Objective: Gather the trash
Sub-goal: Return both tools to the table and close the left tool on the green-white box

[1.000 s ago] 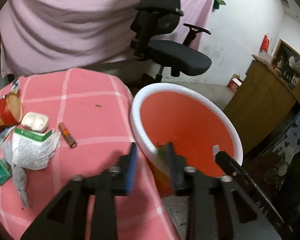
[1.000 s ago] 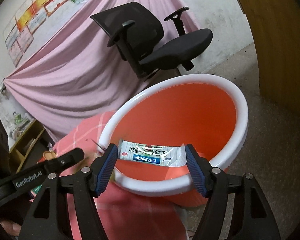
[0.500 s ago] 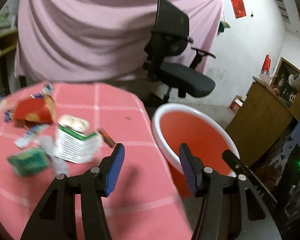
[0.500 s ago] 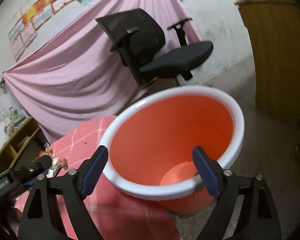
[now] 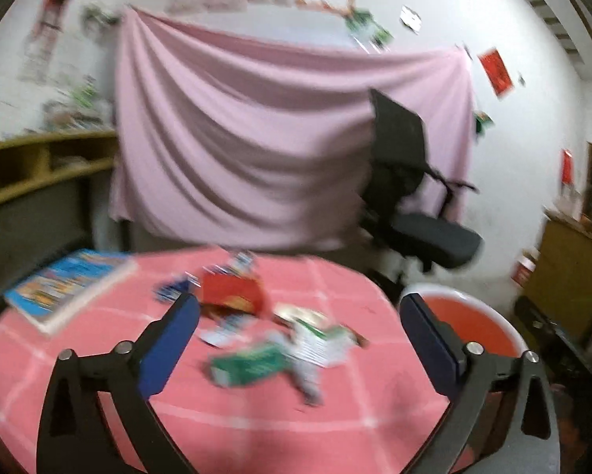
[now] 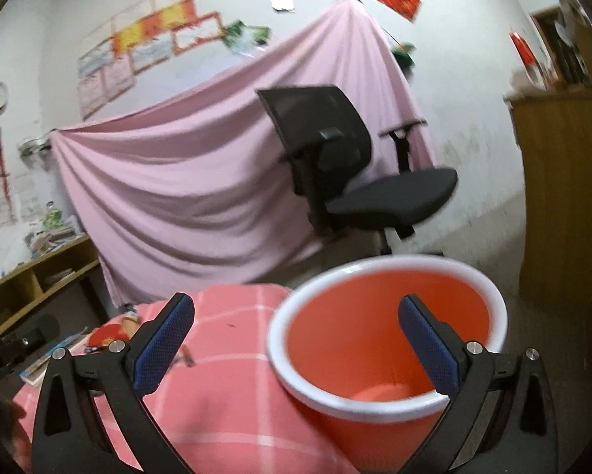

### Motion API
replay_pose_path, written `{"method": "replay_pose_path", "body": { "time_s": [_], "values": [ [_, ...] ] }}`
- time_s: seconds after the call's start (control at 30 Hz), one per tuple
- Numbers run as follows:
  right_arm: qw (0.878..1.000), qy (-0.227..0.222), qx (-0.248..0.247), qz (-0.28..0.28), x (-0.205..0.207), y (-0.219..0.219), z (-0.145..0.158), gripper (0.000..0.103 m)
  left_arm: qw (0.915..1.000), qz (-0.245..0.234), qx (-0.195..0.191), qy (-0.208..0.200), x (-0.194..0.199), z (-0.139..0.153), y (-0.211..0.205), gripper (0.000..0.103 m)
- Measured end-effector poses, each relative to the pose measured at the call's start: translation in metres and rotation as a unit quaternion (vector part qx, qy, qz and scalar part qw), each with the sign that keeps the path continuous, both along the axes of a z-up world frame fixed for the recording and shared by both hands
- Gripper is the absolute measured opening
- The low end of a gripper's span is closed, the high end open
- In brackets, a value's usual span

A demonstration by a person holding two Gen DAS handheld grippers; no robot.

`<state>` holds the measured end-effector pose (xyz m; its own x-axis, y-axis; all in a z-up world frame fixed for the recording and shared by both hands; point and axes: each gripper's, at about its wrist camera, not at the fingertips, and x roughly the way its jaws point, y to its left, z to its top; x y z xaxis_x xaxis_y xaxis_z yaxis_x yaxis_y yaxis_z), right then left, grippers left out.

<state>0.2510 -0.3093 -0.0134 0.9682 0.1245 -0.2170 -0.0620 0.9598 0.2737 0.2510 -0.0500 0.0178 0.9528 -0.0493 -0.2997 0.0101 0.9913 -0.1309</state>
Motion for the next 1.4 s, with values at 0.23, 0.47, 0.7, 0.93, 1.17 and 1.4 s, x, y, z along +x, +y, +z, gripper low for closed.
{"method": "replay_pose_path", "body": {
  "time_s": [0.23, 0.47, 0.7, 0.93, 1.17, 1.4],
  "values": [
    [0.997, -0.035, -0.044, 0.048, -0.009, 0.044, 0.012, 0.103, 0.9987, 0.043, 0.004, -0.029, -0.023, -0.015, 0.047, 0.1],
    [0.993, -0.057, -0.065, 0.081, -0.012, 0.078, 0.021, 0.103, 0.9947, 0.088, -0.026, -0.047, -0.044, -0.029, 0.085, 0.1],
    [0.991, -0.067, -0.081, 0.087, 0.003, 0.104, 0.025, 0.103, 0.992, 0.099, -0.017, -0.077, -0.047, -0.019, 0.097, 0.1],
    [0.991, -0.014, -0.099, 0.086, 0.033, 0.114, 0.016, 0.103, 0.9953, 0.077, -0.026, -0.054, -0.022, -0.019, 0.108, 0.1],
    [0.988, 0.078, -0.087, 0.102, 0.055, 0.107, 0.002, 0.103, 0.9947, 0.027, -0.095, 0.029, 0.007, -0.027, 0.128, 0.1],
    [0.979, 0.13, -0.089, 0.131, 0.061, 0.113, -0.01, 0.103, 0.9879, 0.004, -0.114, 0.105, 0.028, -0.037, 0.125, 0.099]
  ]
}}
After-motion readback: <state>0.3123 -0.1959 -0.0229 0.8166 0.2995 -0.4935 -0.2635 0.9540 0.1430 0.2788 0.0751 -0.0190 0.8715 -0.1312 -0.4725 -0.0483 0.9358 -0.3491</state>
